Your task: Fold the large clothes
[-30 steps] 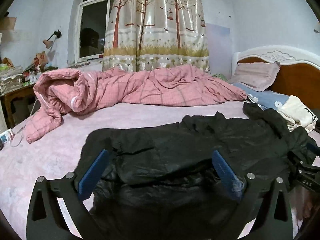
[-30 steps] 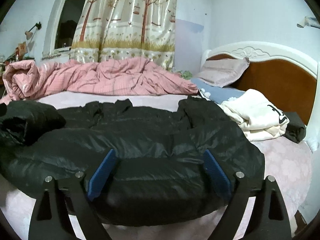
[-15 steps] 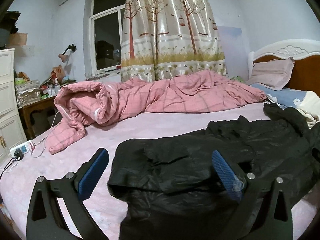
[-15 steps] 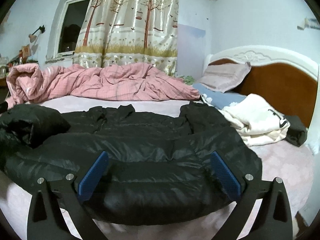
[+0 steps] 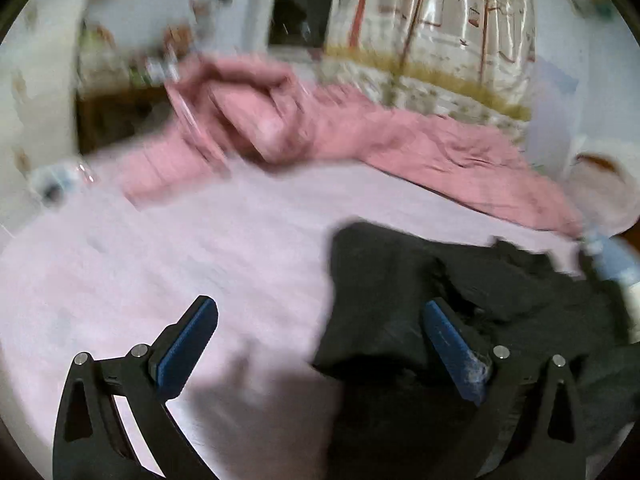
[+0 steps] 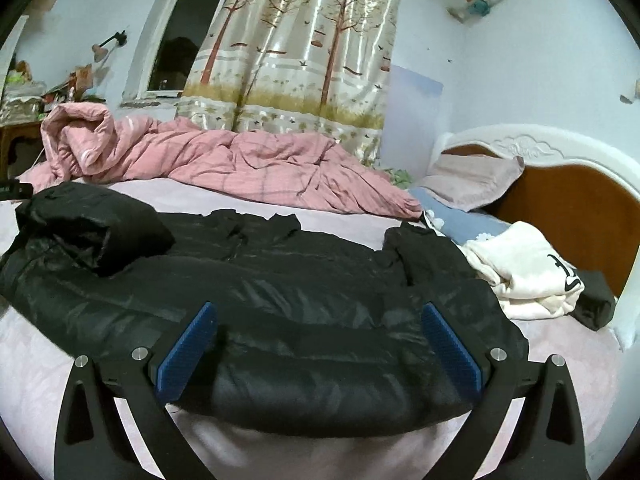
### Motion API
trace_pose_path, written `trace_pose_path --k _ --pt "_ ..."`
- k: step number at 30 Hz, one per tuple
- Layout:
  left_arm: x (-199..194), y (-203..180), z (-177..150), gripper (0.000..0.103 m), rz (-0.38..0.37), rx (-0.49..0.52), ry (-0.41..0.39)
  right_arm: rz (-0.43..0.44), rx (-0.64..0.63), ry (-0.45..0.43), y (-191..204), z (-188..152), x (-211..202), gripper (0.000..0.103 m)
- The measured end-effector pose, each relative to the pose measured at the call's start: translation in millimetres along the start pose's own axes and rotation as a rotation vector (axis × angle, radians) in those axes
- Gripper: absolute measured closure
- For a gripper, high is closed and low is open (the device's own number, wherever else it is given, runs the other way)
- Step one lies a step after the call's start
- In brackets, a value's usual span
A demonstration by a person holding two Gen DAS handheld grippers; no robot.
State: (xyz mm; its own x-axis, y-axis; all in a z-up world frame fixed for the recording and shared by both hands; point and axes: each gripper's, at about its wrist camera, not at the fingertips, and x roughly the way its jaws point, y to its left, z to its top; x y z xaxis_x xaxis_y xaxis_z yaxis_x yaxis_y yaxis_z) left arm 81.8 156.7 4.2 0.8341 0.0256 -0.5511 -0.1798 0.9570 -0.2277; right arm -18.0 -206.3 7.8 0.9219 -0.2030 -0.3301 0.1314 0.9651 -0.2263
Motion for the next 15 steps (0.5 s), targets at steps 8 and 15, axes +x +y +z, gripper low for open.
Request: trace_pose_path --k 8,15 --pt "5 -29 -16 0.061 -0.296 0.03 0.086 -0.006 -0.011 0.002 8 4 -10 0.0" --pt "-7 -32 -7 0.088 -0.366 0.053 0.043 0.164 0.0 0.028 19 33 -7 0.0"
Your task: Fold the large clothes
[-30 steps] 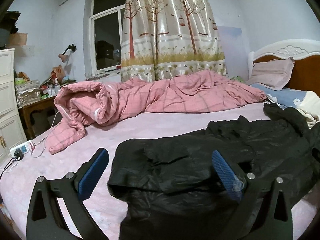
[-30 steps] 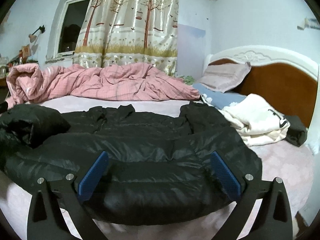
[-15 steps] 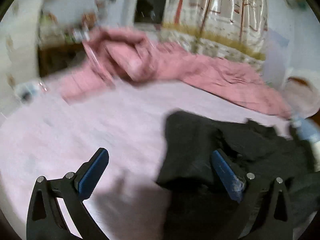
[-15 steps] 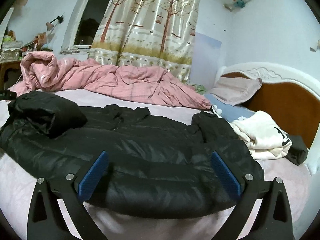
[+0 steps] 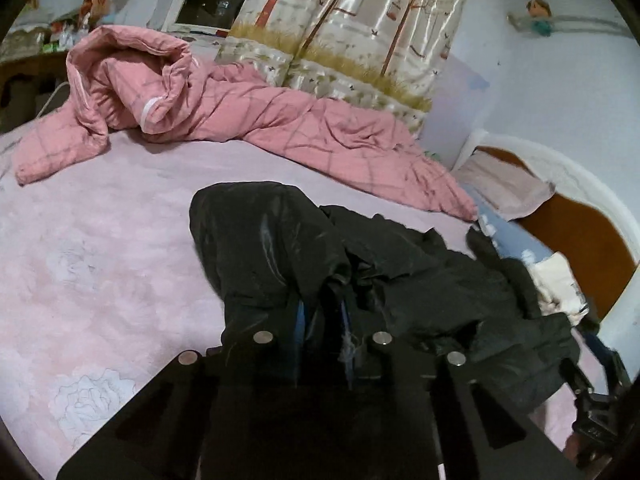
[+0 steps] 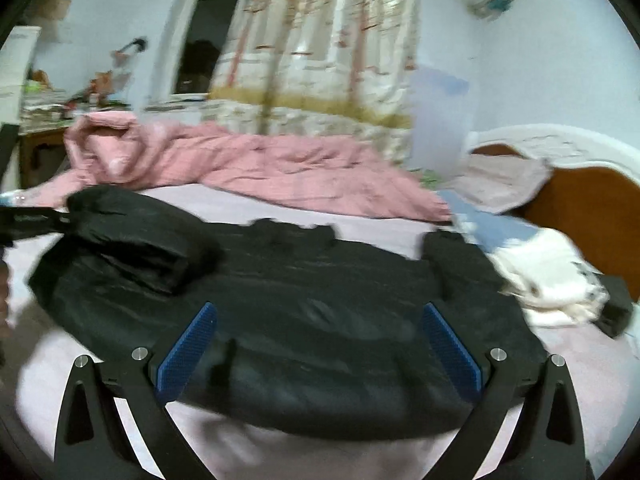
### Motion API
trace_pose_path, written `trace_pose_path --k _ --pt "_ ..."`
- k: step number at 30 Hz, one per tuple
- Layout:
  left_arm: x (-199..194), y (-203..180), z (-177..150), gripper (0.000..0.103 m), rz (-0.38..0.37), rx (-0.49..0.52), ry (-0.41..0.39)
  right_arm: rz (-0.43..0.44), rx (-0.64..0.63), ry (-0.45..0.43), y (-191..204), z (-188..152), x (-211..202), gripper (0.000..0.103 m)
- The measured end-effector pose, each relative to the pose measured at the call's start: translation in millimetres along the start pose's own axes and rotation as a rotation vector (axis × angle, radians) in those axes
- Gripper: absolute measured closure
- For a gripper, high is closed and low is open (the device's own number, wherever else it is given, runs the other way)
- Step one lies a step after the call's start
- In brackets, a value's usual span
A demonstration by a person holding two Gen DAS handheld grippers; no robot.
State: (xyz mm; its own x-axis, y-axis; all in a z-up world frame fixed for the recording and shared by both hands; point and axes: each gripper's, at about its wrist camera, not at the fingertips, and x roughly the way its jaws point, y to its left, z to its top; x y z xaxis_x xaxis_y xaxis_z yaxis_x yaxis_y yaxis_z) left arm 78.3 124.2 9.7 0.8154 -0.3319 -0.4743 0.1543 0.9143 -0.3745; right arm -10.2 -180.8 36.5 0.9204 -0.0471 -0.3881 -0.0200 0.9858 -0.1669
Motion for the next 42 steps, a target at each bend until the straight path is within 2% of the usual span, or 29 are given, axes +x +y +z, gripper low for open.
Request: trace_pose_path --k 2,3,4,6,8,10,12,15,17,19,20,21,22,23,24,28,30,34,36,39,42 --pt "1 2 4 0.081 0.026 0.012 0.003 0.104 -0.021 0.049 12 20 13 0.0" --pt "-1 3 5 0.072 0.049 0.017 -0.005 0.144 -0.026 0.062 18 28 17 0.0" --pt "-3 4 7 0.068 0.072 0.014 -0.017 0.206 -0.033 0.077 28 39 22 0.0" --pt "-13 4 12 0.061 0.13 0.02 -0.072 0.267 -0.07 0.095 48 52 29 0.0" --pt "-24 6 18 0.055 0.14 0.027 -0.12 0.299 -0.169 0.114 80 63 40 0.0" --pt "-33 17 25 0.054 0.138 -0.017 -0.155 0.333 -0.271 0.131 113 66 52 0.0" --pt "-37 32 31 0.054 0.141 -0.056 -0.158 0.359 -0.323 0.16 136 64 62 0.003" --pt "-37 47 37 0.055 0.208 -0.05 -0.158 0.388 -0.361 0.202 166 61 79 0.005" --pt "-35 56 40 0.055 0.223 -0.048 -0.153 0.376 -0.379 0.217 182 59 88 0.005" --pt "-33 66 42 0.055 0.206 -0.067 -0.144 0.353 -0.383 0.218 192 58 94 0.012" --pt "-30 69 41 0.055 0.192 -0.075 -0.133 0.333 -0.379 0.214 194 58 98 0.024" --pt "-27 73 40 0.055 0.174 -0.089 -0.119 0.323 -0.374 0.212 193 58 100 0.043" --pt "-23 76 39 0.055 0.154 -0.105 -0.1 0.322 -0.359 0.21 191 59 102 0.056" --pt "-21 77 39 0.055 0.135 -0.116 -0.086 0.317 -0.338 0.207 188 61 104 0.078" --pt "-19 77 38 0.055 0.11 -0.126 -0.071 0.305 -0.316 0.199 182 65 107 0.082" --pt "-9 64 34 0.054 0.059 -0.106 -0.016 0.215 -0.224 0.108 137 83 96 0.086" --pt "6 56 28 0.053 0.09 -0.06 0.068 0.182 -0.195 0.099 109 92 95 0.087" --pt "33 52 15 0.053 0.182 -0.047 0.195 0.044 -0.154 0.127 42 101 108 0.088" --pt "40 51 11 0.053 0.245 -0.032 0.213 -0.008 -0.135 0.146 14 100 117 0.089" --pt "47 52 8 0.052 0.292 -0.035 0.224 -0.179 -0.124 0.163 -27 87 139 0.089" --pt "48 51 8 0.051 0.268 -0.047 0.207 -0.182 -0.116 0.248 -46 71 162 0.09"
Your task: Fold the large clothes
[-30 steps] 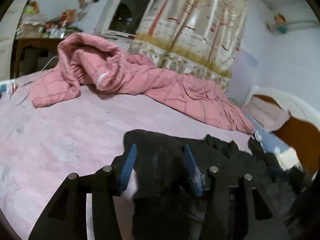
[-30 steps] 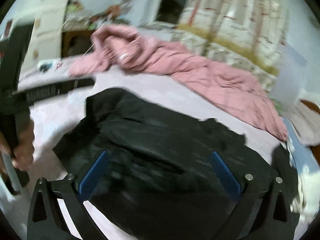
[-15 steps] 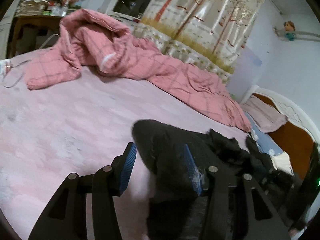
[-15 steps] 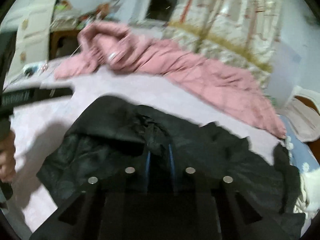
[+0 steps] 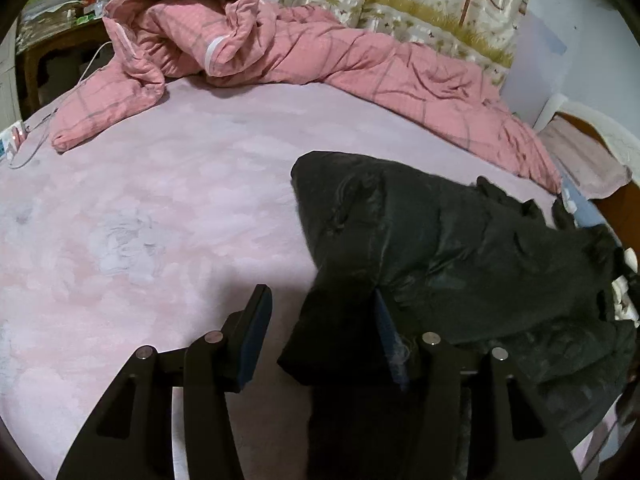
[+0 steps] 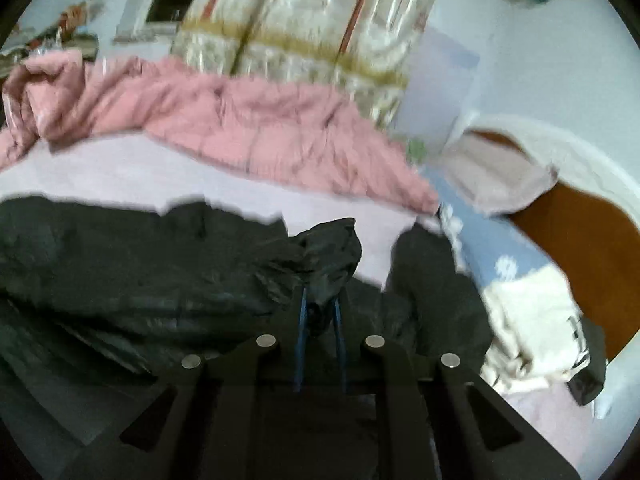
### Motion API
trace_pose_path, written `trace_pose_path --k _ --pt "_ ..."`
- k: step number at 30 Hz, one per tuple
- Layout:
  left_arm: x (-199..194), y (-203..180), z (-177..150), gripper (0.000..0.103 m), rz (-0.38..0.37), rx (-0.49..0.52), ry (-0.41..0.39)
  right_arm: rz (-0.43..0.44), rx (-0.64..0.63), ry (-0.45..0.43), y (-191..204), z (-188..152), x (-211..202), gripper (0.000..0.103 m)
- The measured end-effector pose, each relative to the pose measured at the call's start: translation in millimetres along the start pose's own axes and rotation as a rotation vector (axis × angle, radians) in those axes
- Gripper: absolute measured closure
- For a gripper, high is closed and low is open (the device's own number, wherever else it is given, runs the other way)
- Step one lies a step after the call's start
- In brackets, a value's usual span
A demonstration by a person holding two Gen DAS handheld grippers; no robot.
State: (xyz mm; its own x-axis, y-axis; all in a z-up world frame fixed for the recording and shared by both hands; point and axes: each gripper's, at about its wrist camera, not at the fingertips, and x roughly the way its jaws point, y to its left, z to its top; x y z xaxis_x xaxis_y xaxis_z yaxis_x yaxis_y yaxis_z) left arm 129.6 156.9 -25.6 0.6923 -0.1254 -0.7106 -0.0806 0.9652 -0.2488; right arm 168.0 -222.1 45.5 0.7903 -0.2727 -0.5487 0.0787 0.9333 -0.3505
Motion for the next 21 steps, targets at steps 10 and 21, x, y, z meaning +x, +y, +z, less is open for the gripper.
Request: trace_pose_path --k 10,21 --pt "17 -25 -2 0.042 0.138 0.127 0.041 -0.015 0.068 0.185 -25 -23 45 0.065" --pt "-37 -30 -2 0.026 0.033 0.147 -0.212 -0.11 0.185 0.016 -146 -38 -22 0.019"
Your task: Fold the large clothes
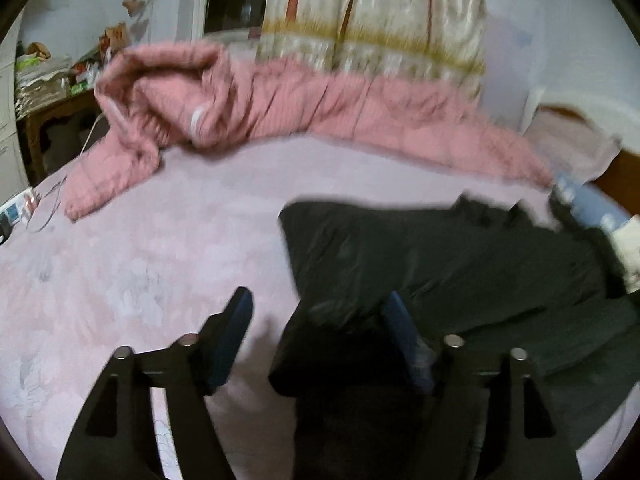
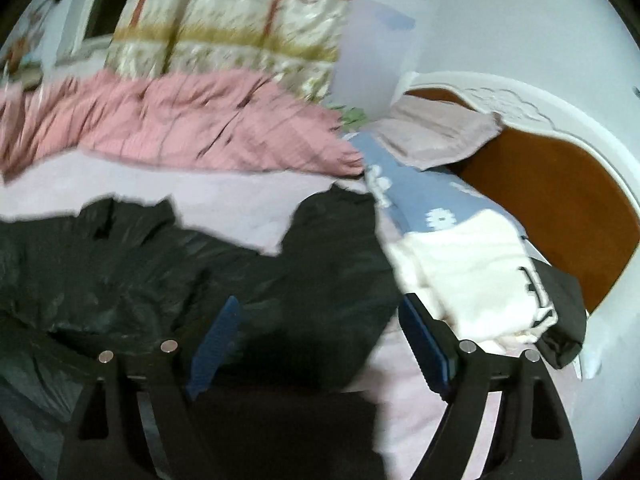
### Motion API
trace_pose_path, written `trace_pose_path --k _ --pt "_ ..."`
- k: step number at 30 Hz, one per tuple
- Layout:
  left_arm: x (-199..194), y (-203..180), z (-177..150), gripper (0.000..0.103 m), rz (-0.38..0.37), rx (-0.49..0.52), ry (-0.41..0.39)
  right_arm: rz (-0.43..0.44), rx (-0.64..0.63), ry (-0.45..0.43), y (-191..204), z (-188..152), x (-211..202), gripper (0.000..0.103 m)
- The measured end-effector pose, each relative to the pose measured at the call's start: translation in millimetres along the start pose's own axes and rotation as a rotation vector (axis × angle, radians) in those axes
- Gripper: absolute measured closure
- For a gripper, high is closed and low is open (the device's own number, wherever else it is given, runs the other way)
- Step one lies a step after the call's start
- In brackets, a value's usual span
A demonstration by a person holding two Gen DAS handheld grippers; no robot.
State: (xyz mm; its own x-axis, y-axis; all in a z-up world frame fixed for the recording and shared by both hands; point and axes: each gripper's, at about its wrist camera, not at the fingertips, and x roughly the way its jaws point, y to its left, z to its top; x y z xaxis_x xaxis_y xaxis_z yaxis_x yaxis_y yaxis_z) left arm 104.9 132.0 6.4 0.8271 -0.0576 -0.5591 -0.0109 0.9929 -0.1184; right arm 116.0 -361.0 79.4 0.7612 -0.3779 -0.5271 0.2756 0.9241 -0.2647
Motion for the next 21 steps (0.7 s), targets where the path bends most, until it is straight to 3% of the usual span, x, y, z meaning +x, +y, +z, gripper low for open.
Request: trace_pose_path --k 4,6,9,12,16,19,21 --pt "-45 -15 0 0.017 0.039 0.036 -0.19 -0.003 0.063 0.003 -57 8 -4 0.018" --pt "-59 -21 -1 0.004 0.025 0.04 -0.254 -0.009 0.117 0.028 -86 9 -3 0.018" --pt "-65 -26 -2 0.0 -0.027 0.023 -0.293 0.035 0.221 0.066 -121 4 -2 0.018" --pt "-61 -35 -5 0.0 -0.001 0.048 -0.285 0.043 0.268 0.057 -132 0 2 0.018" --pt "-37 -40 -10 0.0 0.049 0.043 -0.219 0.119 0.246 0.091 -107 2 22 0.018" --pt "-22 -40 -16 0.0 0.046 0.05 -0.174 0.205 0.097 0.214 -52 1 46 0.018" --pt "-10 -48 -18 0.0 0.064 0.097 -0.134 0.196 0.012 0.236 -19 1 55 0.018"
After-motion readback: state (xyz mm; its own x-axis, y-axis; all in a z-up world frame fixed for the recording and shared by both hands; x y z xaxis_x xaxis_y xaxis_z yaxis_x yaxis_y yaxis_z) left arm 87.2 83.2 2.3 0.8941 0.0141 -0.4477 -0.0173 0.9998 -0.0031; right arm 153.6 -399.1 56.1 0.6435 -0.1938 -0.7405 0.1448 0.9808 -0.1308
